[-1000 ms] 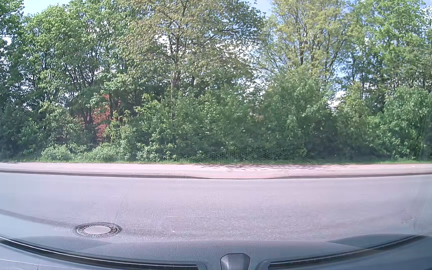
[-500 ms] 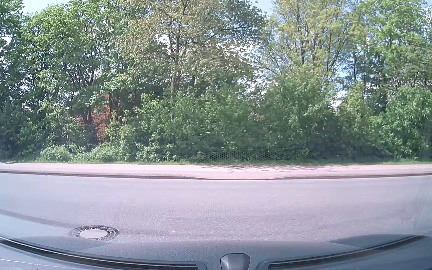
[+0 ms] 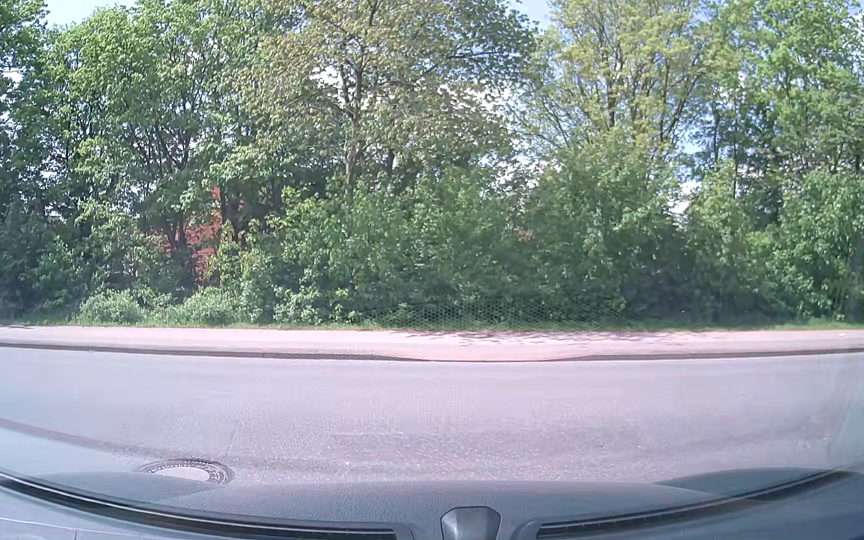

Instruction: Follow the waypoints while adhering to traffic rules and regulations

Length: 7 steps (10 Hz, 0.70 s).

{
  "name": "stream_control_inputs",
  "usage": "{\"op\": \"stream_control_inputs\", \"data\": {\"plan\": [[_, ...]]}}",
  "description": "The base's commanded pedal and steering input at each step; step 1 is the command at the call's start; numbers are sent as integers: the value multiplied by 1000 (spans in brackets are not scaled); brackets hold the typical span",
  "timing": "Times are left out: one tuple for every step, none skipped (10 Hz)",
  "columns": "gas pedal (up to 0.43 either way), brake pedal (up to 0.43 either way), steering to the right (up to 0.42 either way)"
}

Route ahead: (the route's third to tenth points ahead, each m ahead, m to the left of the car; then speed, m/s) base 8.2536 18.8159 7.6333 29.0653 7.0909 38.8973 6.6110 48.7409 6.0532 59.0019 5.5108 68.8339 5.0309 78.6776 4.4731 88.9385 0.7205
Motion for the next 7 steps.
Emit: {"op": "stream_control_inputs", "data": {"plan": [[20, 0, -206], [28, 0, -235], [39, 0, -269], [39, 0, -299], [39, 0, -329], [39, 0, -376], [39, 0, -418]]}}
